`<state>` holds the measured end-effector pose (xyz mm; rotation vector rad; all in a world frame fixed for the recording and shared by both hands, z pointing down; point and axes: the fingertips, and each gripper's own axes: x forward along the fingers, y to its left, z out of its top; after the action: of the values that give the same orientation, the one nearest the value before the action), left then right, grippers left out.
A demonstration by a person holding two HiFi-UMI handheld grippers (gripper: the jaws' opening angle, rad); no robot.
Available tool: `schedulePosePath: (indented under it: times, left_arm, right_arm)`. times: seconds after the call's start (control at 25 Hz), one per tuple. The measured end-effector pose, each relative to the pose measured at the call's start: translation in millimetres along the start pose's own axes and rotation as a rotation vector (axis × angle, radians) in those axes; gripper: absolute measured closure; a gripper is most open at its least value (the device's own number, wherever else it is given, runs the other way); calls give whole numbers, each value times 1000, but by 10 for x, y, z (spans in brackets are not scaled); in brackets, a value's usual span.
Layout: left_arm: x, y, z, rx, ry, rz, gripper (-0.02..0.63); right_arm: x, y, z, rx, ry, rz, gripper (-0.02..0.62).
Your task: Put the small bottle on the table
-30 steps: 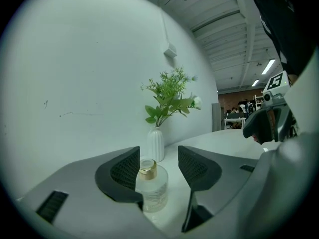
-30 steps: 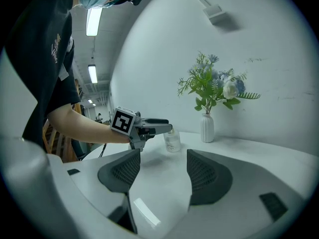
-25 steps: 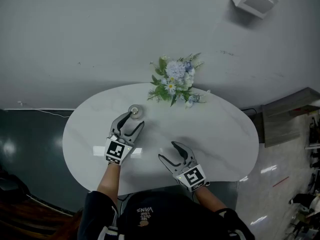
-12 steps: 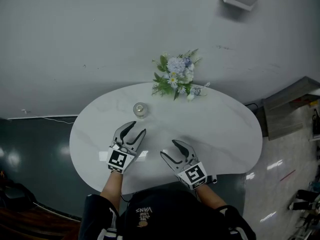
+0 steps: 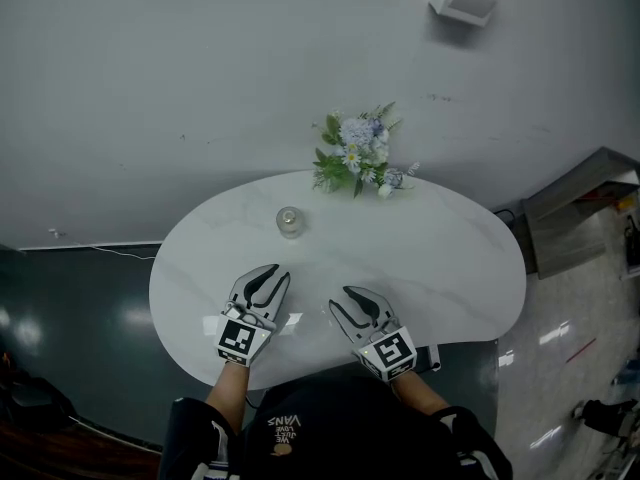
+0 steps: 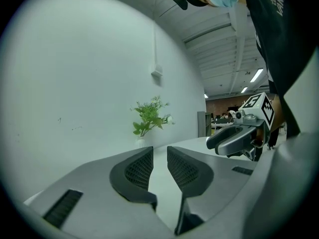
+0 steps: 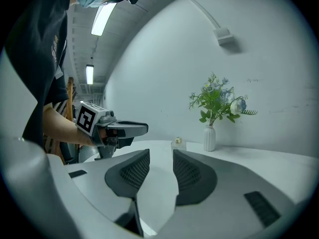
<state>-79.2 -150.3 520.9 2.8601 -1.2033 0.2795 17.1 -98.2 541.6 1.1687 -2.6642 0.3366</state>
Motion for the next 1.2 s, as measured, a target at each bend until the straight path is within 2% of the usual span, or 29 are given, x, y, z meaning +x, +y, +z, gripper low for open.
schedulePosePath:
  times: [0.36,0.8,1.2]
  left_arm:
    - [-364,-278,58,-31,-5,-5,544]
    - [-669,-590,45,-27,-2,-28,565]
    - [-861,-748,143,-21,-33,-49,574]
  right_arm:
    - [-128,114,4,-15,-29,-26,497]
    - [-341,200,-115,-6,-28,-45,525]
    - [-492,313,-181,-4,-41,-81,535]
